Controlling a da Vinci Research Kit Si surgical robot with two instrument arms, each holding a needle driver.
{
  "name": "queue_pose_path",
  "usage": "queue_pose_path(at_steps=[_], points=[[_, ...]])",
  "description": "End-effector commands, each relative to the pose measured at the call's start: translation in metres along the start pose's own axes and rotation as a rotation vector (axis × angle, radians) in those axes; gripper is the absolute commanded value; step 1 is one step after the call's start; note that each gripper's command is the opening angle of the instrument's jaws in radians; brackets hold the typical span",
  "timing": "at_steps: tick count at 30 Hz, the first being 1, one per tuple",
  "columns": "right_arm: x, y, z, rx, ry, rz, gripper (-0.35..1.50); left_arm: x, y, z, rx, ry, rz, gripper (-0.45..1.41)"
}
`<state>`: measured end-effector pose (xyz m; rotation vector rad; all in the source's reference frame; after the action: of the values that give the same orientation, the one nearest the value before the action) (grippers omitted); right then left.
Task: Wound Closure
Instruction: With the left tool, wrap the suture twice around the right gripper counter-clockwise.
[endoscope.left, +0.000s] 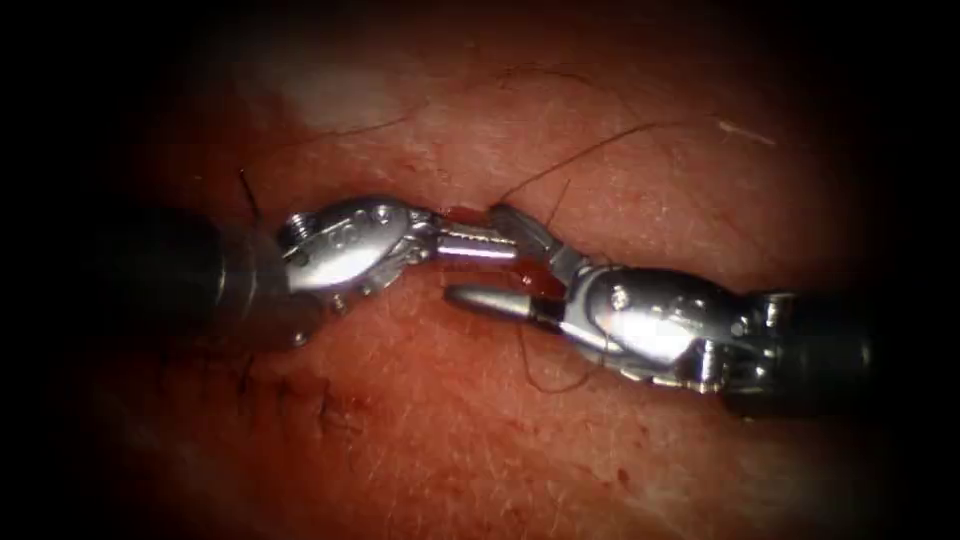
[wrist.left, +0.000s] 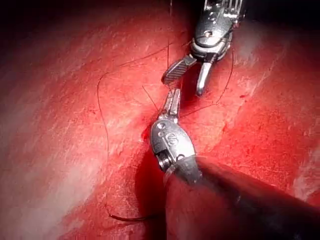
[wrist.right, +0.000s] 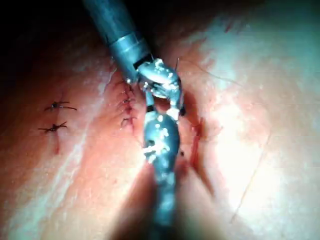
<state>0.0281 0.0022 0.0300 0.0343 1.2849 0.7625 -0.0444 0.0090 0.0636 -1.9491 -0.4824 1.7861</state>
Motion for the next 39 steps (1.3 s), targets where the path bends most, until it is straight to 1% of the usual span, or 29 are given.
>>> queue_pose_path(at_steps=[1,6,9,15,18,22,24,28,31,35,39], points=[[-0.0008,0.0,-0.0001,-0.012,-0.004,0.001,0.84,-0.0009,0.0005,0.0001,0.005,-0.002,-0.002,-0.45],[-0.0009,0.0007,-0.0012,-0.046,-0.014,0.001,0.81,-0.0008,0.0016,-0.0009,0.009,-0.004,-0.002,-0.45],[-0.0009,0.0008,-0.0012,-0.045,-0.015,0.001,0.79,-0.0008,0.0021,-0.0012,0.007,-0.005,-0.002,-0.45],[-0.0009,0.0009,-0.001,-0.047,-0.02,0.0,0.79,-0.001,0.0031,-0.0012,0.006,-0.005,-0.001,-0.45],[-0.0009,0.001,-0.0008,-0.047,-0.02,0.0,0.76,-0.0013,0.004,-0.0011,0.006,-0.005,-0.004,-0.45],[-0.001,0.0015,-0.0001,-0.082,-0.037,-0.001,0.74,-0.0015,0.0058,-0.0008,-0.002,-0.005,-0.001,-0.45],[-0.0011,0.0017,0.0004,-0.098,-0.058,-0.003,0.74,-0.0013,0.0064,-0.0008,-0.003,-0.01,-0.003,-0.45],[-0.0021,0.0012,0.0013,-0.104,-0.117,-0.015,0.74,-0.0004,0.0068,-0.0008,-0.006,-0.018,-0.012,-0.45],[-0.0032,0.0006,0.002,-0.072,-0.142,-0.026,0.73,0.0007,0.0065,-0.0008,-0.008,-0.016,-0.023,-0.45],[-0.0044,-0.0003,0.0029,-0.032,-0.166,-0.035,0.73,0.0026,0.0056,-0.0005,-0.011,-0.015,-0.03,-0.45],[-0.0049,-0.0011,0.0036,0.007,-0.175,-0.038,0.73,0.0043,0.0048,0.0,-0.015,-0.026,-0.03,-0.45]])
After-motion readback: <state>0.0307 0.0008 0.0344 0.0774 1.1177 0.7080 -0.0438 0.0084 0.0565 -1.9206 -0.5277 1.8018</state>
